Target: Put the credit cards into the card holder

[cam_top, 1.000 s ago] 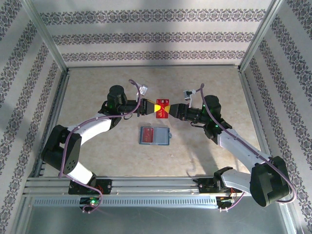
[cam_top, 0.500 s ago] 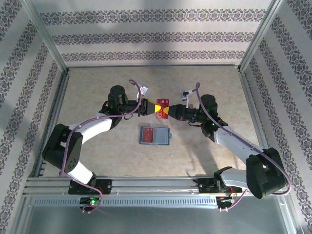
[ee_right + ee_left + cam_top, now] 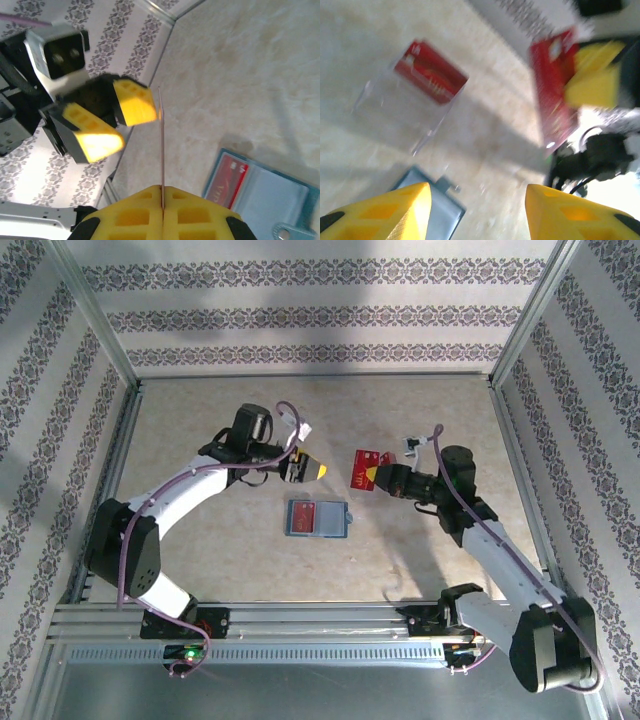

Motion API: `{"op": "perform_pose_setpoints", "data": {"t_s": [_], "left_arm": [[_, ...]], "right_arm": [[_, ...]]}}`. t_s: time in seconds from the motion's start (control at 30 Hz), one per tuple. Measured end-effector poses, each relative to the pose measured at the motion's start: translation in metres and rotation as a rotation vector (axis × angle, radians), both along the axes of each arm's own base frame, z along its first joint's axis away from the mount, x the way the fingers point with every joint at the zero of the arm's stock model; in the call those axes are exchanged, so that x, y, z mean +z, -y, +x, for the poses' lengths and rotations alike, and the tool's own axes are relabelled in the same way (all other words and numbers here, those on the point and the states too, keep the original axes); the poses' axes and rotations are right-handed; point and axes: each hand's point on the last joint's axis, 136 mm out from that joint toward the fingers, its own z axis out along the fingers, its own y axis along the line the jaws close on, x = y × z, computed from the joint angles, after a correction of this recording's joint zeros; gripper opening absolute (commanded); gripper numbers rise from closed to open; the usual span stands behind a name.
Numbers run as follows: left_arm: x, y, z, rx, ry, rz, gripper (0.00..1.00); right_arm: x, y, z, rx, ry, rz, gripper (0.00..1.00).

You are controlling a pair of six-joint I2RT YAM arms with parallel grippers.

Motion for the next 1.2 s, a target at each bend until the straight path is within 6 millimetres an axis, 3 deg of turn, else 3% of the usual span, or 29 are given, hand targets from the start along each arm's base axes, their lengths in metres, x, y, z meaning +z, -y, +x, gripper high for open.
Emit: {"op": "perform_pose_setpoints", "data": {"t_s": [0.27, 0.43, 0.6, 0.87, 1.2], "left_arm": [[-0.086, 0.022, -0.049, -0.103, 0.051, 0.372, 0.54], [-0.130, 0.022, -0.053, -0.101, 0.047, 0.523, 0.55], [-0.158, 0.022, -0.055, -0.098, 0.062, 0.635, 0.56], [-0.177, 0.024, -0.053, -0.094, 0.096, 0.722, 0.54], [-0.178, 0.022, -0.048, -0.075, 0.126, 0.727, 0.35]], "right_arm": [[-0.028, 0.023, -0.011, -0.099, -0.048, -0.066, 0.00], [-0.040, 0.027, -0.016, -0.124, -0.074, -0.083, 0.00], [-0.046, 0.027, -0.021, -0.126, -0.085, -0.088, 0.00], [-0.055, 0.015, -0.027, -0.080, -0.115, -0.103, 0.00], [-0.080, 0.006, -0.027, -0.057, -0.199, -0.142, 0.00]]}}
